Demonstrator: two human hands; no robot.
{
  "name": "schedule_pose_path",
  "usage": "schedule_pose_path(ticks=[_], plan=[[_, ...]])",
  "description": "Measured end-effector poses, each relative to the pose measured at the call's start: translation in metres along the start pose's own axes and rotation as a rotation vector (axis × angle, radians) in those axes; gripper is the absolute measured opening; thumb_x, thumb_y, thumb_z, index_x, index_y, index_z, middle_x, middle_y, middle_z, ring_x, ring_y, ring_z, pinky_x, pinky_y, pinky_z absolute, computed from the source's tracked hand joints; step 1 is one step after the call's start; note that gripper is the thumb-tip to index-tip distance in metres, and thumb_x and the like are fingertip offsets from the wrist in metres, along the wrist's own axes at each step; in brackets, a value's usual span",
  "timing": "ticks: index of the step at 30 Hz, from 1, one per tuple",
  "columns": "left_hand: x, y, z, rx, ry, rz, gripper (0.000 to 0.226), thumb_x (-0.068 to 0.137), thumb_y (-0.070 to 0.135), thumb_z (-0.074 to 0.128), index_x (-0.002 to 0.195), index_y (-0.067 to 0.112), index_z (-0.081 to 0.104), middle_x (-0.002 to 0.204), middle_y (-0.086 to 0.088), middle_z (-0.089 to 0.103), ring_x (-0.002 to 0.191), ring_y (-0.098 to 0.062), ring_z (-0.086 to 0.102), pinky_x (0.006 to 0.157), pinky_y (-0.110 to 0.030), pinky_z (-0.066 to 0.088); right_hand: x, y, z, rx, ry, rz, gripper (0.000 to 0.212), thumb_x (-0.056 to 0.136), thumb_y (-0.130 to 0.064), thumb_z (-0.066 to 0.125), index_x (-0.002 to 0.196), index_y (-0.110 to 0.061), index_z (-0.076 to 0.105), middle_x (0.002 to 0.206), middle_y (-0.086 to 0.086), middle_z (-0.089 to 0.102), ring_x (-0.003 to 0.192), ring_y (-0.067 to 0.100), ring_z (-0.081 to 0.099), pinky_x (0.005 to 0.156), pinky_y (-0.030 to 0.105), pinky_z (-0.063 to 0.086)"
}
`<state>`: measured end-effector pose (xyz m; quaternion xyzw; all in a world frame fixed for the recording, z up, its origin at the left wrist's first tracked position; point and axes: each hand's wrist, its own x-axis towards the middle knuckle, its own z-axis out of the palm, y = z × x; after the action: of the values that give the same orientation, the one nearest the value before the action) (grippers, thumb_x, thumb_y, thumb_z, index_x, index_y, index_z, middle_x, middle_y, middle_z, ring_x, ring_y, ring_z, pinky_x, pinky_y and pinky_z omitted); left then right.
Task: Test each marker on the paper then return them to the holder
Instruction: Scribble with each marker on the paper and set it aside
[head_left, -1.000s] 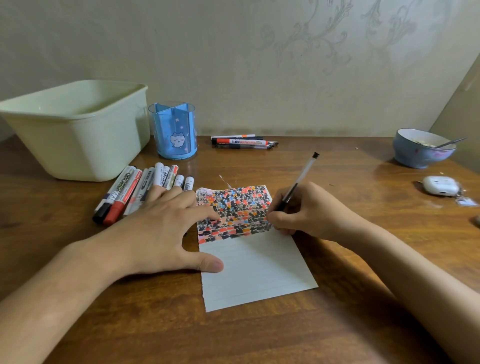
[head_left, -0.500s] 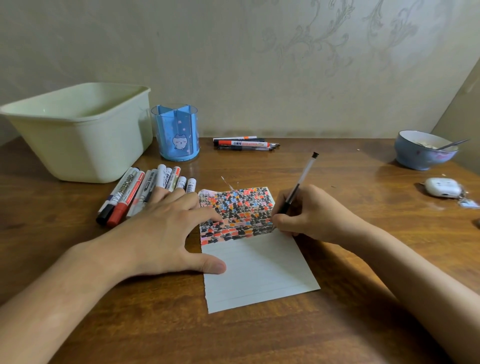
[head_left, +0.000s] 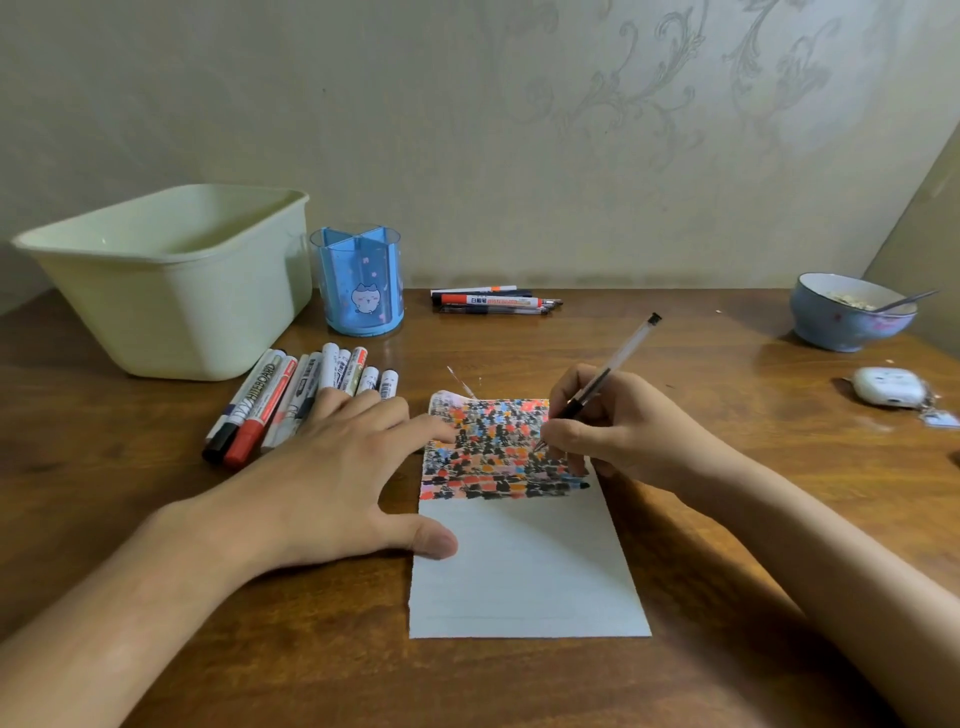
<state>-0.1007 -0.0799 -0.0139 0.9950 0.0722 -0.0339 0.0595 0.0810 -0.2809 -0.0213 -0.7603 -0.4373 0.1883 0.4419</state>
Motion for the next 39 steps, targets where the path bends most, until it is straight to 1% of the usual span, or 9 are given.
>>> schedule_pose_path(ticks=[3, 6, 9, 13, 17, 21, 26, 31, 39], plan=[[-0.001, 0.001, -0.001, -0.052, 0.132, 0.068, 0.064, 0.080, 0.087, 0.029, 0.136, 0.056, 0.025, 0.117, 0.034, 0.035, 0.114, 0.009, 0.022, 0.097, -0.024, 0.022, -0.001, -0.003, 0.001, 0.033, 0.005, -0.038, 0.021, 0.084, -0.027, 0.074, 0.093, -0.010, 0.064, 0.073, 0.005, 0.073, 0.061, 0.019, 0.068, 0.049, 0.022, 0.048], [-0.001, 0.001, 0.000, -0.120, 0.241, 0.110, 0.034, 0.095, 0.059, 0.026, 0.128, 0.050, 0.032, 0.104, 0.033, 0.036, 0.109, 0.015, 0.024, 0.091, -0.015, 0.023, -0.002, -0.006, 0.000, 0.076, 0.014, -0.040, 0.019, 0.086, -0.024, 0.073, 0.095, -0.008, 0.067, 0.075, 0.004, 0.072, 0.063, 0.021, 0.068, 0.052, 0.026, 0.051], [0.001, -0.004, 0.004, -0.138, 0.277, 0.105, 0.029, 0.103, 0.029, 0.033, 0.129, 0.040, 0.040, 0.110, 0.024, 0.040, 0.110, 0.005, 0.031, 0.093, -0.014, 0.024, -0.004, -0.009, 0.000, 0.238, -0.003, 0.016, 0.020, 0.095, -0.023, 0.064, 0.101, -0.004, 0.067, 0.085, 0.010, 0.074, 0.070, 0.026, 0.070, 0.057, 0.027, 0.055], [0.006, -0.009, 0.010, -0.076, 0.357, 0.145, 0.039, 0.104, 0.017, 0.040, 0.138, 0.036, 0.044, 0.116, 0.020, 0.045, 0.111, 0.003, 0.035, 0.093, -0.013, 0.028, -0.008, -0.013, 0.004, 0.384, -0.001, 0.045, 0.013, 0.101, -0.018, 0.054, 0.103, -0.005, 0.059, 0.093, 0.018, 0.075, 0.077, 0.030, 0.072, 0.062, 0.029, 0.057], [0.005, -0.006, 0.009, -0.148, 0.416, 0.129, 0.046, 0.098, 0.023, 0.055, 0.141, 0.038, 0.046, 0.111, 0.017, 0.061, 0.104, -0.002, 0.050, 0.084, -0.013, 0.035, -0.008, -0.015, 0.005, 0.368, 0.010, -0.018, 0.019, 0.090, -0.019, 0.066, 0.097, -0.002, 0.063, 0.084, 0.013, 0.075, 0.073, 0.026, 0.071, 0.063, 0.028, 0.058], [0.001, -0.001, 0.004, -0.225, 0.482, 0.119, 0.021, 0.092, 0.028, 0.062, 0.104, 0.037, 0.047, 0.110, 0.009, 0.070, 0.103, -0.008, 0.064, 0.075, -0.011, 0.040, -0.010, -0.019, 0.006, 0.480, -0.004, -0.032, 0.021, 0.085, -0.026, 0.067, 0.095, -0.008, 0.072, 0.083, 0.011, 0.072, 0.072, 0.023, 0.071, 0.066, 0.028, 0.059], [-0.001, 0.002, 0.000, -0.291, 0.485, 0.099, 0.022, 0.089, 0.027, 0.066, 0.100, 0.038, 0.050, 0.107, 0.012, 0.071, 0.100, -0.003, 0.065, 0.073, -0.006, 0.043, -0.010, -0.019, 0.009, 0.543, 0.003, -0.032, 0.016, 0.092, -0.023, 0.060, 0.097, -0.011, 0.069, 0.092, 0.020, 0.073, 0.079, 0.027, 0.073, 0.066, 0.026, 0.058], [-0.001, 0.002, 0.001, -0.315, 0.489, 0.114, 0.021, 0.089, 0.024, 0.069, 0.099, 0.034, 0.054, 0.107, 0.013, 0.071, 0.104, 0.009, 0.054, 0.076, 0.005, 0.037, -0.010, -0.016, 0.012, 0.551, -0.007, -0.049, 0.016, 0.090, -0.025, 0.062, 0.094, -0.009, 0.064, 0.089, 0.015, 0.072, 0.080, 0.026, 0.072, 0.069, 0.027, 0.058], [-0.001, 0.000, 0.004, -0.291, 0.495, 0.148, 0.017, 0.088, 0.027, 0.069, 0.101, 0.028, 0.057, 0.101, 0.013, 0.072, 0.108, 0.005, 0.054, 0.081, 0.001, 0.040, -0.010, -0.018, 0.014, 0.476, -0.013, -0.070, 0.021, 0.086, -0.022, 0.066, 0.099, -0.006, 0.068, 0.094, 0.012, 0.074, 0.082, 0.027, 0.072, 0.070, 0.029, 0.059]])
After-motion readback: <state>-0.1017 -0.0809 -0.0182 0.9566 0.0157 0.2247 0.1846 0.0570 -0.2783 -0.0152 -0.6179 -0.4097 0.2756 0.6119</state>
